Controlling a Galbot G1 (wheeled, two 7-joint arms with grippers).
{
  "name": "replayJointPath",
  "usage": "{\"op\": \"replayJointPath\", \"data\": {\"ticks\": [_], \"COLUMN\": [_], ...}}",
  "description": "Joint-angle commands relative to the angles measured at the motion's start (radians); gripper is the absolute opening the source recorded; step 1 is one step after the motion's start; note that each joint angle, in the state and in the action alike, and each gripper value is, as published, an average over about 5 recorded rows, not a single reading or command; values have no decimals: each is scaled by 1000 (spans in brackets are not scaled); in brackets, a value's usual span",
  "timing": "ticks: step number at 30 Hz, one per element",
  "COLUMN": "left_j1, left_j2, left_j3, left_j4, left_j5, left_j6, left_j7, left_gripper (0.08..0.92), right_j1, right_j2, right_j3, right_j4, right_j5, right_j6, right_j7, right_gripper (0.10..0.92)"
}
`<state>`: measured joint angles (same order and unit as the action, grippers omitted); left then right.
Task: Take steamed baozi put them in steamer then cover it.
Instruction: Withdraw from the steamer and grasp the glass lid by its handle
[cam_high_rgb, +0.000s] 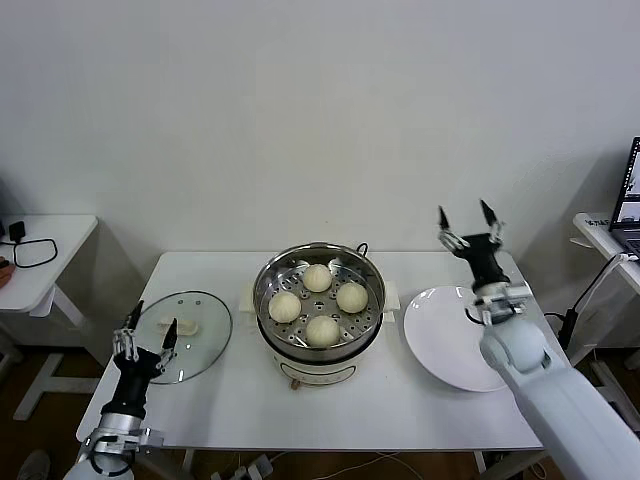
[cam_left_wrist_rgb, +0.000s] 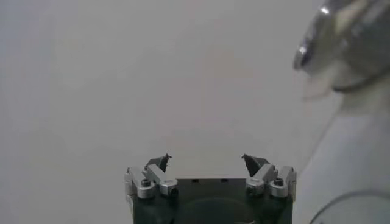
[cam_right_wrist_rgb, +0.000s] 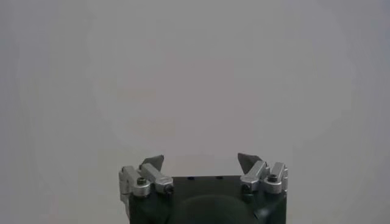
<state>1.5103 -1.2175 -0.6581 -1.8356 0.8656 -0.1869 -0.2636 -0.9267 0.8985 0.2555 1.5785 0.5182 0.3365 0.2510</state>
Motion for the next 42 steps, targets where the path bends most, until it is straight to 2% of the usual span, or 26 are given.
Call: {"op": "replayJointPath", "data": {"ticks": [1,11,22,31,42], "left_j1": [-56,-161,-289,-351,-396], "left_j2": [28,53,58,54,44], "left_j3": [21,69,99,109,126], "left_j4": [248,359,462,550,592], "left_j5": [405,458,436,457,460], "left_j6": [-58,17,67,88,92], "left_j7": [-63,-62,-60,-54,-60], "left_gripper": [823,823,823,823,823], "right_j1": [-357,-416,-404,-373,-351], "right_j2": [129,186,208,206,212], "right_j3": [344,372,361,340,323], "right_j4": [46,89,61,31,6], "right_j5": [-59,-102,-121,-120,-122], "right_j6": [17,5,2,-1,-2], "right_j7": [6,-5,-15,-21,-27], "right_gripper": [823,823,823,823,823]}}
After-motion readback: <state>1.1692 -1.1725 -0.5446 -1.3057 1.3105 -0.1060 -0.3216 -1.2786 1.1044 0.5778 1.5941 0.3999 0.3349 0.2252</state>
